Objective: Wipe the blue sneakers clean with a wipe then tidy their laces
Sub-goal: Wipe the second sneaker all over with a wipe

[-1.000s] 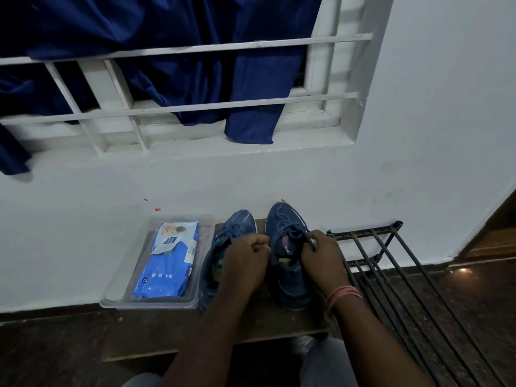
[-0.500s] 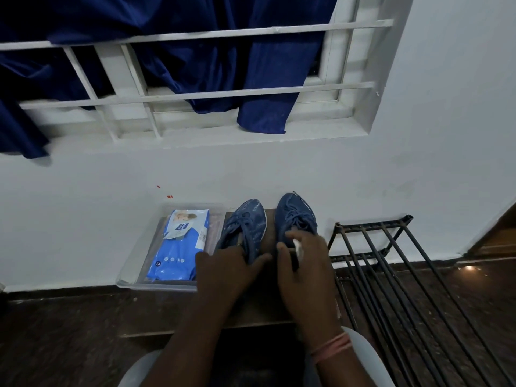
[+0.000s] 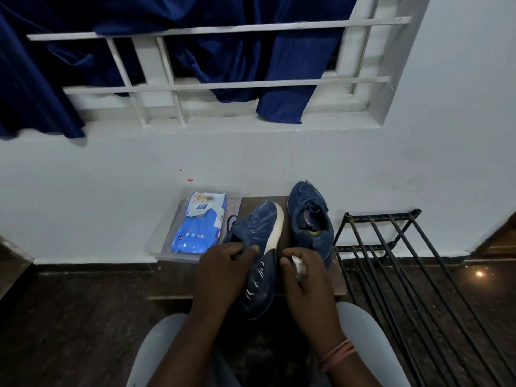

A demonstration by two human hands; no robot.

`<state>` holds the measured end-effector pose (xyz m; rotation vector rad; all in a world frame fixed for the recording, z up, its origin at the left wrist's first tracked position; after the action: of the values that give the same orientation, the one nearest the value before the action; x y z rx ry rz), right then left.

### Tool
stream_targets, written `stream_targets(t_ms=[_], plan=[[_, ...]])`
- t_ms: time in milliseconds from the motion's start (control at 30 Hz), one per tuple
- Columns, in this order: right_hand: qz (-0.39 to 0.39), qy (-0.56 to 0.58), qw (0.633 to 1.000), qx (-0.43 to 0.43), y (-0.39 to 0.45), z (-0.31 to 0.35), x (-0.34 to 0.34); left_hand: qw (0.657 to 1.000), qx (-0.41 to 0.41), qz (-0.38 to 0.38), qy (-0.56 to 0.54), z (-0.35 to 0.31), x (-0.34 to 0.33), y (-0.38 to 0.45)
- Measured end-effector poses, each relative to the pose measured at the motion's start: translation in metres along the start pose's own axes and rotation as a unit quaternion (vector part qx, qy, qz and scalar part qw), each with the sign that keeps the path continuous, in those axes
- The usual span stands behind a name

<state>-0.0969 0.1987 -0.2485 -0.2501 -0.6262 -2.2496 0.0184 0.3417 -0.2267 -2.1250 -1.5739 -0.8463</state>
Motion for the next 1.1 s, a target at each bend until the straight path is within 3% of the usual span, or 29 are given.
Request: stream_targets(t_ms=[67,167,267,467,800,1100], plan=[[0.02,0.002,1.0,0.001,-0.005,0.005,-0.002,0.99,0.05,0.015,-0.135,0.014,0.0,-0.016],[0.041,0.015,0.999,-0.008,-0.011,0.004,-0.006,0.939,0.133,0.034,-0.316,0.038,-0.008,-0.04],[0.057,0.036,0.997,-0.028,-0.017,-0.002,-0.009,0.906,0.155,0.051,-0.39,0.051,-0.013,-0.058],[0.07,0.066,0.995,-0.028,-0.024,0.004,-0.01,0.896,0.189,0.079,-0.393,0.069,-0.03,-0.069],[0.079,0.074,0.994,-0.004,-0.02,-0.003,-0.016,0.818,0.184,0.125,-0.53,0.075,-0.043,-0.065],[0.111,0.013,0.994,0.009,-0.021,0.003,-0.024,0.835,0.135,0.146,-0.513,0.08,-0.052,-0.058]])
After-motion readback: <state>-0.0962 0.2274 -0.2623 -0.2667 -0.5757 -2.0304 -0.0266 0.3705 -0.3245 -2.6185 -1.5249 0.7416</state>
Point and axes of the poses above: each hand's wrist, its own y-axis towards the middle knuckle, its own x-axis out of the back of the hand, z = x × y, the point moved 5 cm from there along y, towards the middle knuckle, and after that the axes turned 1 degree about z, right-handed, at the moved point
